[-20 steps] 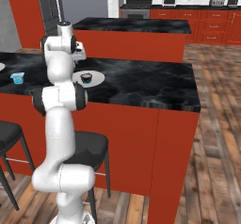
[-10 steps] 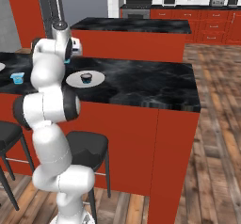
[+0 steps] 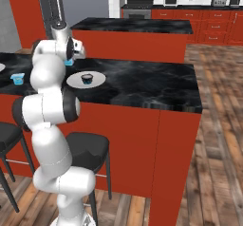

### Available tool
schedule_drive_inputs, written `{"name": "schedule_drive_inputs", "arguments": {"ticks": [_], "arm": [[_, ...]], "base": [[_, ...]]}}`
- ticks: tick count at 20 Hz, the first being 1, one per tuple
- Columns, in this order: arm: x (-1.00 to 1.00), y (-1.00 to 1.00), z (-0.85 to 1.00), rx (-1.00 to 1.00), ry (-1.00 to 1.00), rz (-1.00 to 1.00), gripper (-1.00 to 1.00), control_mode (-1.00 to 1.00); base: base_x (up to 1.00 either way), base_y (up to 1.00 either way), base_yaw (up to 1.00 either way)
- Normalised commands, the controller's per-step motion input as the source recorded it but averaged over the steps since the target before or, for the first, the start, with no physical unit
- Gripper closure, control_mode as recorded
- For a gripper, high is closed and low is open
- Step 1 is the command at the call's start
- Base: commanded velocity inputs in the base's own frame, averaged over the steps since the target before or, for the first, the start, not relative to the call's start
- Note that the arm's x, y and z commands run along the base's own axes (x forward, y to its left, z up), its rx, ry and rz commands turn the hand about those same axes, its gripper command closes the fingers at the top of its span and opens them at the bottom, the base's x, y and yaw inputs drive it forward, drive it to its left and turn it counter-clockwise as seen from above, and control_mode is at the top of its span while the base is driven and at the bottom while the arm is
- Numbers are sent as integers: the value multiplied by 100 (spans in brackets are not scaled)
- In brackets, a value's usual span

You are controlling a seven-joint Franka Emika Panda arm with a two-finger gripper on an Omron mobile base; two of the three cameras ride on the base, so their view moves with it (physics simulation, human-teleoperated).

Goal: Place two yogurt containers on each plate.

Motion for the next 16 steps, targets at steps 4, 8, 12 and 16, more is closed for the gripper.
{"name": "schedule_drive_inputs", "arguments": {"ticks": [4,8,12,16], "arm": [[0,0,-2,-7,0,-20,100,-100],[0,-2,-21,-7,0,-13,100,-100],[0,-22,-28,-6,3,-6,100,-100],[0,-18,-24,-3,7,-4,100,-100]], "base": [[0,0,0],[0,0,0],[0,0,0],[0,0,0]]}}
